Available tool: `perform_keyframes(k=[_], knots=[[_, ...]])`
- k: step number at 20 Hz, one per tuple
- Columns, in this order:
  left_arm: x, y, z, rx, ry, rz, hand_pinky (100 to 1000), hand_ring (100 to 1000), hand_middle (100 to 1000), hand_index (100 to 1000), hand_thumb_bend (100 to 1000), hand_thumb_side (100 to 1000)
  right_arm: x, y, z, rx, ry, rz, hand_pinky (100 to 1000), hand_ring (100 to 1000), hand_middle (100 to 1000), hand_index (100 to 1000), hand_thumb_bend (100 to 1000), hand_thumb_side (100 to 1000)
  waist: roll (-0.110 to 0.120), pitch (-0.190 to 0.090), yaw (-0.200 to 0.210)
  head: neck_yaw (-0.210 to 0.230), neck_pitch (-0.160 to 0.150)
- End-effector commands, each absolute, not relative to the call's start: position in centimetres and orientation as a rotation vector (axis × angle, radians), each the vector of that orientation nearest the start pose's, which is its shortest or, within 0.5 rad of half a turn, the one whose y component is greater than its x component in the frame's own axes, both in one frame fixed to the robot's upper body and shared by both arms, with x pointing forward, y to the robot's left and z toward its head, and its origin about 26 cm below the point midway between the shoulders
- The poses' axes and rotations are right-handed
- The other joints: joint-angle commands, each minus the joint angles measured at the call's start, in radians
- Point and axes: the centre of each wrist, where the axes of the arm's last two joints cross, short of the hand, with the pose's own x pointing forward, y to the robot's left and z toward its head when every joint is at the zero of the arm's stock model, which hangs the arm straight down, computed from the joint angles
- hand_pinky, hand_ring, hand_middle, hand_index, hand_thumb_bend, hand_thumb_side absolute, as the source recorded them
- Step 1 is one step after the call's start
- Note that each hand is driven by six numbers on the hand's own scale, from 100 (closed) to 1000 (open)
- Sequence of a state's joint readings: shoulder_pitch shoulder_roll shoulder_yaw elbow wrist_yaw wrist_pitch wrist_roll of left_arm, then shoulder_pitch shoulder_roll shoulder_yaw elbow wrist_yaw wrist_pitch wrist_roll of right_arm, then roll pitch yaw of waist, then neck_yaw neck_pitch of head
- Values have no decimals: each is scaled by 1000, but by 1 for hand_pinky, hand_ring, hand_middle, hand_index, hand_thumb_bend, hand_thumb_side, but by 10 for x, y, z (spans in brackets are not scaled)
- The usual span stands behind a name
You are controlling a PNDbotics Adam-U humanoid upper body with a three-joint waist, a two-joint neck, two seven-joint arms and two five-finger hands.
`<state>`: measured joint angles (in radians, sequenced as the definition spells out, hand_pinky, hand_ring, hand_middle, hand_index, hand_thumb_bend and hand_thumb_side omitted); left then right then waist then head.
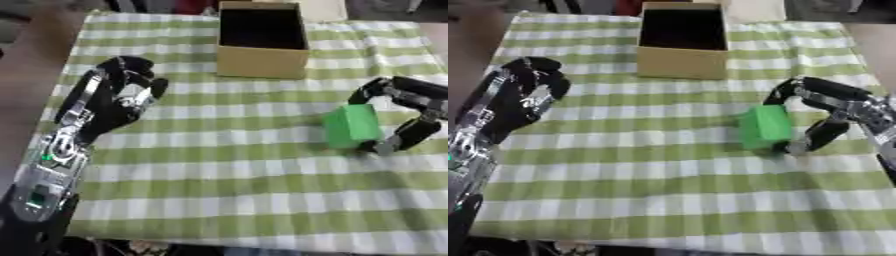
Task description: Pick up objects on the table and place them in the box.
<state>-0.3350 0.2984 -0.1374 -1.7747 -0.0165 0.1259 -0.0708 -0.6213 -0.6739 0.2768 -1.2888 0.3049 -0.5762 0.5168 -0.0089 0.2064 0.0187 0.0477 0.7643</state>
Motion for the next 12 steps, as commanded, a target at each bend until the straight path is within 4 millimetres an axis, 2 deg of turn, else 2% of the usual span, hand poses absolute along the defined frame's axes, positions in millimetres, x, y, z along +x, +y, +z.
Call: perform_keyframes(k=[1, 8, 12], knots=[[332, 234, 154, 64, -1944, -517, 898, 606, 586, 715, 497, 406, 402, -338, 194, -370, -1806, 1748, 722, 785, 448, 657, 472, 100, -3, -17, -2, 5, -4], [331, 235, 155, 67, -1948, -521, 898, 605, 585, 714, 496, 406, 393, -350, 215, -445, -1846, 1715, 723, 782, 453, 660, 497, 100, -16, -13, -2, 13, -15], [331, 232, 157, 53, -1954, -541, 898, 604, 584, 714, 496, 406, 388, -360, 233, -519, -1875, 1701, 725, 780, 457, 661, 521, 100, -29, -7, 10, 6, -33]])
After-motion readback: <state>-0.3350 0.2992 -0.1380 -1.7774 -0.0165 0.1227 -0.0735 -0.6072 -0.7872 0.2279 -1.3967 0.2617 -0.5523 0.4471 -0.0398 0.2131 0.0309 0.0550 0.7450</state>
